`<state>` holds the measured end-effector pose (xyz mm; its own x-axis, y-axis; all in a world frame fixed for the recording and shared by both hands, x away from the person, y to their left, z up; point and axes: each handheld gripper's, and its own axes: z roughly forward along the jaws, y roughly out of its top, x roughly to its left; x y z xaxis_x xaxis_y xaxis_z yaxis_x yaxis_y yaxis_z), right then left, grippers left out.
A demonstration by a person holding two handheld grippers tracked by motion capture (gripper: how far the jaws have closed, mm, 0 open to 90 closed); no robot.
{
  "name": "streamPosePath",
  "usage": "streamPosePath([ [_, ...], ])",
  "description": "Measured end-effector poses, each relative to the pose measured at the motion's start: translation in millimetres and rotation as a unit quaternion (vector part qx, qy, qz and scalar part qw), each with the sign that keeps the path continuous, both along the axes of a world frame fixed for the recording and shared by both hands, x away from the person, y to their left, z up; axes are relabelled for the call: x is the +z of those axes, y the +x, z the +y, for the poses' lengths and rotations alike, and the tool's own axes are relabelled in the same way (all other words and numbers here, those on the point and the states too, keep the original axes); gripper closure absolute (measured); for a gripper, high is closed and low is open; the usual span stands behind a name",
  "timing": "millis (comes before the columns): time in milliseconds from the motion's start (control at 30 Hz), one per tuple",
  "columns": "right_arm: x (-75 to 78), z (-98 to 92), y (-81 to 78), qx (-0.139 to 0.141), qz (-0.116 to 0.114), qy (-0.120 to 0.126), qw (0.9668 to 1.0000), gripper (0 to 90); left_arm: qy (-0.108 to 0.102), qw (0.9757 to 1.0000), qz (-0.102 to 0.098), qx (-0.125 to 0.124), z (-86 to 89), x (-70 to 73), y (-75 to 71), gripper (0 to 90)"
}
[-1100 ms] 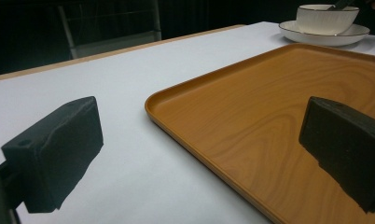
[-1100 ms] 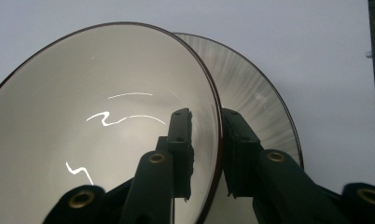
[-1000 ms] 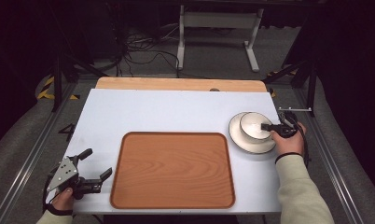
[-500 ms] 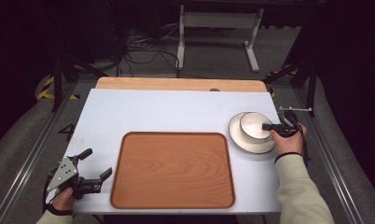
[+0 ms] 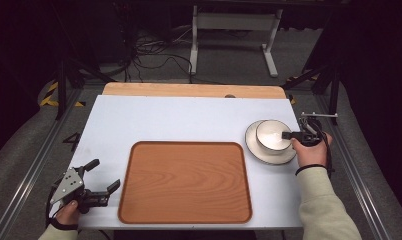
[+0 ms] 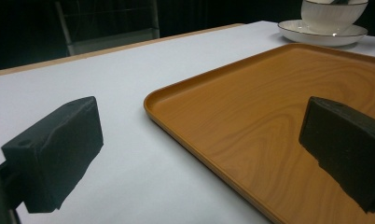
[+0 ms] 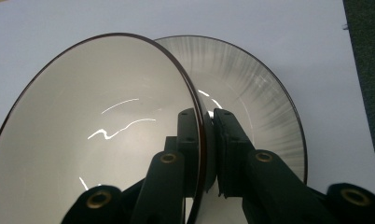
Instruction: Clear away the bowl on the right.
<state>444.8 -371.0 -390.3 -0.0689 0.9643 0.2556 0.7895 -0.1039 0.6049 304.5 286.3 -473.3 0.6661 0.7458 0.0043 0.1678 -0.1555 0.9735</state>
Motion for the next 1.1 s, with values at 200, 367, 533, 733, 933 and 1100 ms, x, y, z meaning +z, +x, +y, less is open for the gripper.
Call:
streamPosePath([
  [200,11.7,6.3,-7.3,0.014,-0.012,0.010,0.9998,82.3,-0.001,1.0000,-0.001,-0.002,0.2,-0.1,0.0,0.3],
  [367,20.7,14.5,-16.5,0.017,-0.012,0.026,0.9994,82.3,0.000,1.0000,-0.003,-0.001,-0.3,-0.2,-0.4,0.3],
  [533,33.4,22.9,-24.4,0.025,-0.016,0.028,0.9992,82.3,0.002,1.0000,-0.004,-0.003,-0.2,-0.1,-0.5,0.2],
  [733,45.9,35.0,-34.1,0.042,-0.016,0.031,0.9985,81.9,0.006,1.0000,-0.006,-0.004,-0.1,0.1,-0.8,0.3],
  [933,53.2,46.6,-41.9,0.058,-0.018,0.031,0.9977,81.9,0.002,1.0000,-0.004,-0.004,-0.2,0.0,-0.5,0.3],
  [1100,59.1,55.8,-49.0,0.071,-0.020,0.032,0.9968,81.9,0.006,1.0000,-0.005,-0.002,-0.9,0.0,-0.6,0.3],
])
